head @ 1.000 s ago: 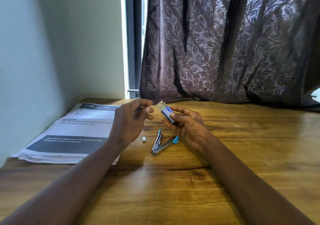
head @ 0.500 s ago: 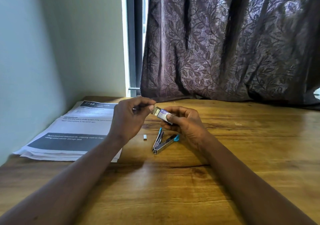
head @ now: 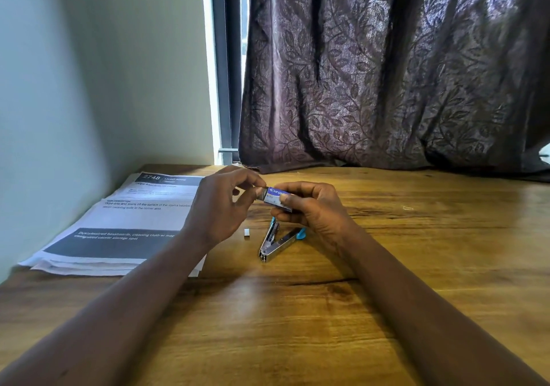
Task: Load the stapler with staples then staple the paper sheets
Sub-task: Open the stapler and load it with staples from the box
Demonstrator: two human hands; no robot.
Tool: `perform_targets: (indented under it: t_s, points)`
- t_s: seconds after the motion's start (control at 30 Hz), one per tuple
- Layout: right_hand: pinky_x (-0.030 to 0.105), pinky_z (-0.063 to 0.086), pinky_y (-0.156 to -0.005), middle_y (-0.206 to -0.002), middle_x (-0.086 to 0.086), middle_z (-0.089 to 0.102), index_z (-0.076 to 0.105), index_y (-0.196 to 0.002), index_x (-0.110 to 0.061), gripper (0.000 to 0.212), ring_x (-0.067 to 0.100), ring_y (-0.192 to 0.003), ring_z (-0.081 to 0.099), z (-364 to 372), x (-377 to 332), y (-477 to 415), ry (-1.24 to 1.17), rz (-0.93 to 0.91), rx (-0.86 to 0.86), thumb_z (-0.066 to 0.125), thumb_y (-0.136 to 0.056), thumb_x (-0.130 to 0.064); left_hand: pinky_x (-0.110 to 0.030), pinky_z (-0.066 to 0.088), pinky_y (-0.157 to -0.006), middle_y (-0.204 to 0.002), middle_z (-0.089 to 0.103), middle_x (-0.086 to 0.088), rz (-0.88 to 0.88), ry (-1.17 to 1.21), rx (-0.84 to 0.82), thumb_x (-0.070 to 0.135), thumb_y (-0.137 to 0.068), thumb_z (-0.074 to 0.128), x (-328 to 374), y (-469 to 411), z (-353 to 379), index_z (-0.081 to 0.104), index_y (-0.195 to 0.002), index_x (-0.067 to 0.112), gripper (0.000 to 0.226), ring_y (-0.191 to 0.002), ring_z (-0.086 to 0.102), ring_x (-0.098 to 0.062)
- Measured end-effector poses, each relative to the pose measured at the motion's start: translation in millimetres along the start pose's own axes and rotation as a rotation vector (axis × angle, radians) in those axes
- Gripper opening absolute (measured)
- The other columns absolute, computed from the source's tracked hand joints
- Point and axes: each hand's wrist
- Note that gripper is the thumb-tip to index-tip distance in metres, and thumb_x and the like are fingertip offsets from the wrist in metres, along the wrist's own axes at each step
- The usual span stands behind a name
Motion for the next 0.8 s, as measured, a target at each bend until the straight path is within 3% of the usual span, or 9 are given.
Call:
perform_targets:
  t_s: [0.23, 0.47, 0.63, 0.8]
  points:
    - [0.030, 0.064, -0.074, -0.104, 0.021, 0.075, 0.073, -0.112, -0.001, 0.020, 0.030, -0.086, 0.077, -0.2, 2.4, -1.7, 0.031, 0.003, -0.008, 0.067, -0.093, 0.001, -0.016, 0.051, -0.069, -0.097, 0.076, 0.014, -0.167, 0.065, -0.044, 0.019, -0.091, 0.076, 1.4, 1.4, 4.8, 0.075, -0.095, 0.031, 0.012, -0.083, 0.071, -0.002]
    - [0.028, 0.063, -0.073, -0.103, 0.021, 0.076, 0.073, -0.113, -0.001, 0.021, 0.027, -0.082, 0.076, -0.6, 4.5, -2.9, 0.010, -0.021, -0.037, 0.068, -0.093, 0.002, -0.034, 0.063, -0.075, -0.092, 0.076, 0.005, -0.288, 0.256, -0.043, 0.015, -0.087, 0.080, -3.2, 2.6, 5.4, 0.071, -0.101, 0.024, 0.019, -0.082, 0.073, -0.014]
    - [0.030, 0.064, -0.075, -0.103, 0.021, 0.076, 0.072, -0.111, 0.000, 0.019, 0.030, -0.084, 0.076, -0.4, 4.2, -4.3, -0.006, -0.017, -0.009, 0.065, -0.094, 0.003, -0.025, 0.059, -0.064, -0.094, 0.076, -0.004, -0.420, 0.449, -0.053, 0.018, -0.098, 0.066, 3.0, 2.9, 3.1, 0.071, -0.111, 0.021, 0.014, -0.081, 0.072, -0.018]
    - [0.033, 0.064, -0.078, -0.101, 0.019, 0.077, 0.072, -0.111, -0.001, 0.018, 0.032, -0.087, 0.076, -0.4, 3.0, -3.5, -0.012, -0.017, -0.002, 0.064, -0.095, 0.003, -0.030, 0.059, -0.068, -0.103, 0.072, -0.022, -0.575, 0.675, -0.029, 0.013, -0.102, 0.057, 4.2, -0.2, -1.1, 0.075, -0.109, 0.010, 0.020, -0.076, 0.067, -0.019]
Point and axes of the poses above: each hand's wrist, its own y-axis away from the middle knuckle, its own z-axis out of the palm, x = y × z
